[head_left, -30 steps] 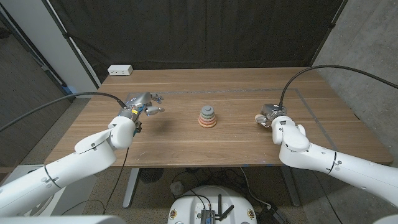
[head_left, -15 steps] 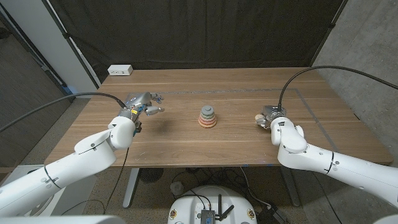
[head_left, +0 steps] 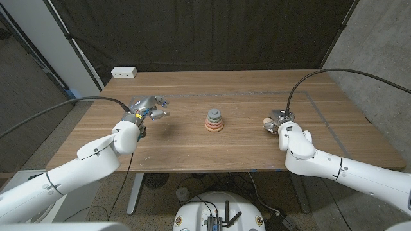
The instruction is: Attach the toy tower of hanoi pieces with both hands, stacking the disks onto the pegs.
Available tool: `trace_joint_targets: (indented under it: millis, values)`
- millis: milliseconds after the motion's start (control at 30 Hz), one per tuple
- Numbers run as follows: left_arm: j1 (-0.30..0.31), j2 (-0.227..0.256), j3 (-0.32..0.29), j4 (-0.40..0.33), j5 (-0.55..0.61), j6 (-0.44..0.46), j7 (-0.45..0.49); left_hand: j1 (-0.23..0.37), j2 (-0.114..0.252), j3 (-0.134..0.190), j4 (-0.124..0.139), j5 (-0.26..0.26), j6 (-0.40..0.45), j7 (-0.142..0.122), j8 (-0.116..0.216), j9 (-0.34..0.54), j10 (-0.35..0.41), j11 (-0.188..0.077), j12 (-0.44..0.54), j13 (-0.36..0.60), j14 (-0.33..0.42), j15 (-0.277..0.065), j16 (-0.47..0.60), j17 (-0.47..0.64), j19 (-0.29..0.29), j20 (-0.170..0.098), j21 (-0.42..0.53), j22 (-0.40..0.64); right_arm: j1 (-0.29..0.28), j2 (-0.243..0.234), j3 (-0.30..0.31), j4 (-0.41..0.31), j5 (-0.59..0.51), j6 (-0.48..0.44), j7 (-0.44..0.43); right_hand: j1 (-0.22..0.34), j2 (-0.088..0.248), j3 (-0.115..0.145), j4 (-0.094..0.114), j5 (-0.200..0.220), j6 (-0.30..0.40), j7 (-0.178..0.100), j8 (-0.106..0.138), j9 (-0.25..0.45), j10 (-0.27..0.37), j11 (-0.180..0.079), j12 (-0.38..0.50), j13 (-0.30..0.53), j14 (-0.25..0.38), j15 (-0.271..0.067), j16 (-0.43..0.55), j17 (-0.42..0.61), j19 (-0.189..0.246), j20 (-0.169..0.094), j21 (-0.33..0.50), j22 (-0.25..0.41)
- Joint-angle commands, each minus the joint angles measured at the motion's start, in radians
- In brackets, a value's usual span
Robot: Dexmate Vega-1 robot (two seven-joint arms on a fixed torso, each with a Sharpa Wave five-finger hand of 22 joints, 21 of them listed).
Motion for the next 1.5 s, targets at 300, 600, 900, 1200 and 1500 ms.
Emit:
trace_joint_targets:
  millis: [300, 600, 900, 1200, 1500]
  values:
    - [0.006, 0.002, -0.008, -0.005, -0.010, -0.001, 0.000, -0.003, 0.006, 0.016, 0.000, 0.008, 0.016, 0.002, 0.001, 0.003, 0.015, 0.000, 0.000, 0.009, 0.001, -0.053, 0.006, 0.003, 0.006, -0.121, -0.002, 0.008, 0.000, 0.003, 0.024, 0.017, 0.061, 0.024, -0.002, 0.068, 0.032, 0.020, -0.015, -0.004, 0.065, -0.017, 0.024, 0.002, 0.072, -0.026, 0.035, 0.016, 0.023, -0.044, 0.016, 0.004, 0.034, -0.061, 0.005, 0.005]
    - [0.010, 0.006, -0.012, -0.014, -0.009, 0.010, 0.003, -0.006, 0.009, 0.024, 0.000, 0.010, 0.020, 0.003, 0.000, 0.004, 0.018, 0.001, -0.002, 0.012, -0.001, -0.053, 0.004, 0.002, 0.007, -0.122, -0.003, 0.011, -0.031, 0.002, 0.076, 0.026, 0.106, 0.080, -0.064, 0.125, 0.055, 0.031, -0.014, -0.003, 0.136, -0.028, 0.063, 0.015, 0.135, -0.044, 0.047, 0.031, 0.081, -0.044, 0.051, 0.009, 0.079, -0.061, 0.013, 0.006]
    - [0.014, 0.004, -0.016, -0.013, -0.010, 0.006, 0.010, -0.011, 0.008, 0.031, -0.001, 0.013, 0.027, 0.001, 0.000, 0.005, 0.022, 0.000, -0.003, 0.014, -0.001, -0.053, 0.004, 0.003, 0.006, -0.121, -0.004, 0.013, -0.047, -0.001, 0.111, 0.025, 0.142, 0.108, -0.091, 0.160, 0.079, 0.041, -0.013, 0.008, 0.178, -0.028, 0.086, 0.024, 0.185, -0.044, 0.053, 0.039, 0.103, -0.043, 0.054, 0.002, 0.101, -0.061, 0.016, 0.007]
    - [0.014, 0.001, -0.015, -0.010, -0.010, 0.001, 0.013, -0.013, 0.008, 0.034, -0.002, 0.014, 0.037, -0.002, 0.002, 0.006, 0.030, -0.002, -0.002, 0.016, 0.003, -0.053, 0.006, 0.005, 0.009, -0.122, -0.002, 0.012, -0.059, -0.008, 0.135, 0.010, 0.157, 0.115, -0.116, 0.181, 0.089, 0.044, -0.013, 0.018, 0.201, -0.023, 0.096, 0.024, 0.212, -0.042, 0.052, 0.046, 0.121, -0.043, 0.058, 0.004, 0.114, -0.060, 0.019, 0.009]
    - [0.012, -0.005, -0.014, -0.005, -0.010, -0.002, 0.017, -0.015, 0.007, 0.039, -0.002, 0.015, 0.040, -0.002, 0.001, 0.007, 0.033, -0.003, -0.004, 0.017, 0.004, -0.053, 0.007, 0.005, 0.010, -0.122, -0.002, 0.011, -0.059, -0.029, 0.145, -0.024, 0.162, 0.114, -0.110, 0.191, 0.093, 0.045, -0.013, 0.025, 0.210, -0.019, 0.099, 0.024, 0.217, -0.042, 0.047, 0.051, 0.131, -0.042, 0.061, 0.006, 0.118, -0.060, 0.018, 0.008]
